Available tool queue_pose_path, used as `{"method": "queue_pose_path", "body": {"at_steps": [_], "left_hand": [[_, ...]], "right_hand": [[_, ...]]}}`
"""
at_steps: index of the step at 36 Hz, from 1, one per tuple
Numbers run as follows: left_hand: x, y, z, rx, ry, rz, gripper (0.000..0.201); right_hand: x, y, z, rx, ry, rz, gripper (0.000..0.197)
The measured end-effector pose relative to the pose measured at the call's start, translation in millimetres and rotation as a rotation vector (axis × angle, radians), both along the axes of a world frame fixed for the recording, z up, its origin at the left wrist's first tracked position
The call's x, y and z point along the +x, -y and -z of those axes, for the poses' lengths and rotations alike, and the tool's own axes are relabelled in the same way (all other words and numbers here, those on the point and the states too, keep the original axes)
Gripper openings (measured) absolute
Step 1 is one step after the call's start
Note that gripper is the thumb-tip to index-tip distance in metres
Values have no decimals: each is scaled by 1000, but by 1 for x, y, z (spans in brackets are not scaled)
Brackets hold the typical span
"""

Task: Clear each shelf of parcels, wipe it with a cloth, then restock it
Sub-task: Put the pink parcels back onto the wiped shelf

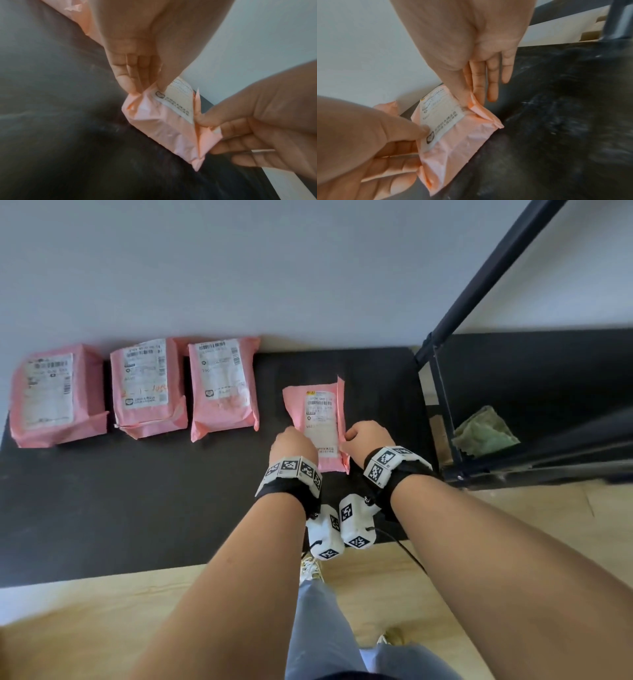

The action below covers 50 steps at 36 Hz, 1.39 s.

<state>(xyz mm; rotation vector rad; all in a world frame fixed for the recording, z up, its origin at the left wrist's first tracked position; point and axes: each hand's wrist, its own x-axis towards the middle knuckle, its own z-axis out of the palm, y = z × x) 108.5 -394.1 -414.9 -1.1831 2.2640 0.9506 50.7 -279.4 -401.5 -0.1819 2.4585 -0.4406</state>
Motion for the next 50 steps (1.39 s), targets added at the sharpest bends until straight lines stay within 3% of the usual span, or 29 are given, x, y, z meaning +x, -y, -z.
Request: {"method": "queue_pose_path", "body": {"at_steps": [11, 20, 28, 34, 39, 44, 50], "left_hand": [[74, -88, -1, -4, -31, -3, 14], [125, -207, -24, 8, -74, -31, 18], [138, -324, -40, -34, -89, 183, 12], [113, -402, -55, -118, -198, 352, 25], [68, -454, -60, -80, -247, 414, 21], [4, -508, -66, -69, -328, 488, 17], [-78, -565, -77, 14, -422, 520, 15]], "right_hand": [[56, -92, 2, 1, 63, -3, 21], [99, -211, -4, -38, 15, 10, 21], [123, -348, -11, -34, -20, 165, 30], [110, -429, -15, 50, -81, 294, 22], [80, -491, -24, 0, -69, 428, 26], [28, -541, -37, -36, -28, 536, 10], [-34, -602, -60, 40, -59, 566, 23]]}}
